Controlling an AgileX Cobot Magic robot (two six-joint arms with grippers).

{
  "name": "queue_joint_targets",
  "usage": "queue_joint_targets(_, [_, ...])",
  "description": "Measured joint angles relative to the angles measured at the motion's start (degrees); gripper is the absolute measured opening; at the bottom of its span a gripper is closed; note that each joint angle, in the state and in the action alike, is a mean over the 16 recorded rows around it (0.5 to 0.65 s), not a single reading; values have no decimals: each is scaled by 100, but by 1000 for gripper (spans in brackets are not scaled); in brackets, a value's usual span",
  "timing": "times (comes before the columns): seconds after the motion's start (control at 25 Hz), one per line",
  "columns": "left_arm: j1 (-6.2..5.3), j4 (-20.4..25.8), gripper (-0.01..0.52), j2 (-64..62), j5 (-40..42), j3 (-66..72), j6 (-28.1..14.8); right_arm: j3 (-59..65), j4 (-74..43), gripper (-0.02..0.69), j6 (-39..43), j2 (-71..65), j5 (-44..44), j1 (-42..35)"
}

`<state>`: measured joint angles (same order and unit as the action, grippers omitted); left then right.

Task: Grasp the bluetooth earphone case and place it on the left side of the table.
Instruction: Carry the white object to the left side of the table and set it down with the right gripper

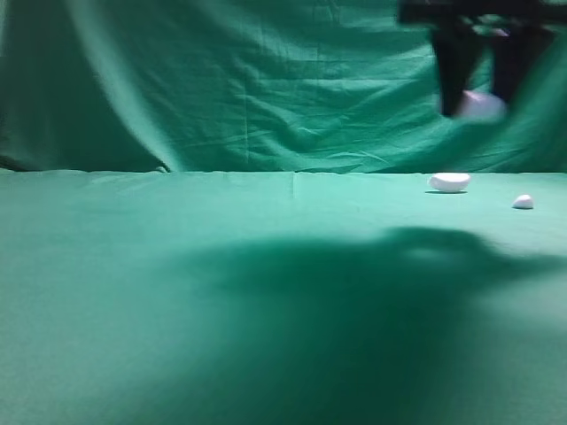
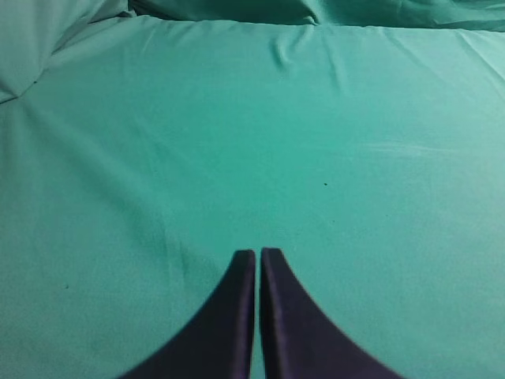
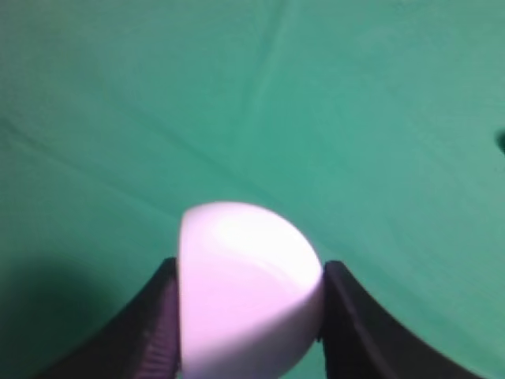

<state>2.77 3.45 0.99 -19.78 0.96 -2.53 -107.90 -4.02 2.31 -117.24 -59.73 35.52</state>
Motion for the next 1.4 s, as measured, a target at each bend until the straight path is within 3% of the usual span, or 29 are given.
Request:
queue_joint_targets(0.28, [0, 0, 0, 0, 0, 0, 0, -1411, 106, 311, 0, -1390, 225, 1093])
queue_joint_targets(0.52, [0, 0, 0, 0, 0, 0, 0, -1965, 121, 319, 0, -2236, 549, 1593])
queue_joint_targets(0.8, [0, 0, 0, 0, 0, 0, 0, -2069, 118, 437, 0, -2519, 798, 1762])
queue_joint_targets(1.04, [0, 0, 0, 0, 0, 0, 0, -2075, 54, 519, 0, -2217, 456, 1773])
queue_joint_targets(1.2, [0, 0, 0, 0, 0, 0, 0, -2081, -85, 457, 19, -1815, -42, 1764])
queue_joint_targets(1.4, [0, 0, 0, 0, 0, 0, 0, -2089, -281, 271, 107, -1171, -667, 1694])
